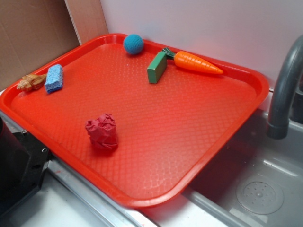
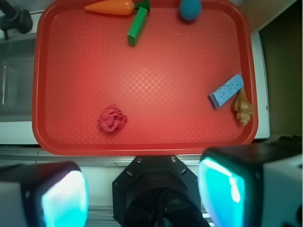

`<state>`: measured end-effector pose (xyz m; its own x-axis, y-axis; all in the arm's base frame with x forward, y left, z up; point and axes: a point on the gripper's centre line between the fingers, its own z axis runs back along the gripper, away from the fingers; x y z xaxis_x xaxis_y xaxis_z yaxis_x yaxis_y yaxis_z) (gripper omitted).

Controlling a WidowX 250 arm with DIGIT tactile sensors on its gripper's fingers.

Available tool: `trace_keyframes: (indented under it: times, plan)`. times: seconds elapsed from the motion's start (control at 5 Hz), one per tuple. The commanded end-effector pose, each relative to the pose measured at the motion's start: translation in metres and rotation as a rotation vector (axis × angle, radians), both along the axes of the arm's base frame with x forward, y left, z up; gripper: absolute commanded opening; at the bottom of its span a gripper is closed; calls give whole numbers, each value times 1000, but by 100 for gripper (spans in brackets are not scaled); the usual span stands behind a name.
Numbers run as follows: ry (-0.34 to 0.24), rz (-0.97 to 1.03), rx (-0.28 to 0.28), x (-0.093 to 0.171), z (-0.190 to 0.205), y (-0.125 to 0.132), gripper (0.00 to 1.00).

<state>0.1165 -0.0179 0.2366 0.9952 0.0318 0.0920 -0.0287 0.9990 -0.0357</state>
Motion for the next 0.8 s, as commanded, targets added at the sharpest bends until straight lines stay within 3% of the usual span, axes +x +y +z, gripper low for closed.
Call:
trace_keyframes:
  times: [0.0,0.2,0.4,0.6]
  plan:
    - [0,0,0,0,0,0,100]
    - [-50,-116,23,49,-26,-5,100]
    - [-176,-125,15,93,-48,-4,100]
    - [-270,-136,44,124,-63,5,100]
